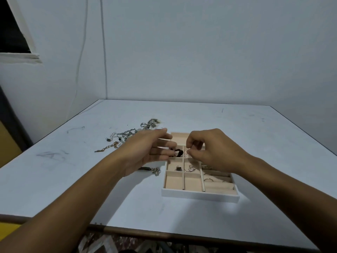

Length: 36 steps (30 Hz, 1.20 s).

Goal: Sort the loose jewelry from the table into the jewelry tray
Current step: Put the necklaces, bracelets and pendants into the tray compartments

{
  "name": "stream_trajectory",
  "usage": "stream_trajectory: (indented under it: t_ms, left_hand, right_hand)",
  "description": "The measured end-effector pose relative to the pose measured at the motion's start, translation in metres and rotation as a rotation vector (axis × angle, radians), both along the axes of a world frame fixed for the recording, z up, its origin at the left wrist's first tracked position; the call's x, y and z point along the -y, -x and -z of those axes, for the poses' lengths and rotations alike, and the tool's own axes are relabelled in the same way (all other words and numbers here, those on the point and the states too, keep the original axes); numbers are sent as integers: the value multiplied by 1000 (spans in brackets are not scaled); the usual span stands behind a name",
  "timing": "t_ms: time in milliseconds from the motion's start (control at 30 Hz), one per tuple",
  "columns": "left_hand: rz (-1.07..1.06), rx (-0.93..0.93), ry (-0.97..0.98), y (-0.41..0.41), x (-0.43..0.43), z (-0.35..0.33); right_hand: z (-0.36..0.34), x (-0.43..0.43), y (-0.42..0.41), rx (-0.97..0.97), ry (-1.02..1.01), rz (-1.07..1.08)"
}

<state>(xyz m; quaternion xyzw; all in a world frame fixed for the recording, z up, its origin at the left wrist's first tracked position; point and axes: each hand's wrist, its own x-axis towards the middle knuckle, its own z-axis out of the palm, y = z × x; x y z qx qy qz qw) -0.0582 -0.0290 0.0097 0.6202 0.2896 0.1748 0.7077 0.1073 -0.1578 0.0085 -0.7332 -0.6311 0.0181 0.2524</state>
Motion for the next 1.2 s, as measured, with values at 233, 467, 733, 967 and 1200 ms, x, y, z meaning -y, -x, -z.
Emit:
stream_trajectory:
  t_ms: [233, 467, 733, 967, 1200]
  left_hand:
    - [-285, -47, -317, 44, -39, 13]
    - [-425, -193, -631, 73, -69, 30]
    - [-359, -286, -906, 76, -77, 35]
    - [-347, -310, -928, 64, -82, 40]
    - [-462, -150, -667, 51, -87, 37]
  right_hand:
    - [1, -71, 30, -18, 48, -41]
    - [8, -154, 66, 34, 157, 31]
    - [21, -181, 84, 50, 237, 156]
    - [23, -183, 80, 82, 192, 167]
    - [8, -169, 66, -13, 164, 96]
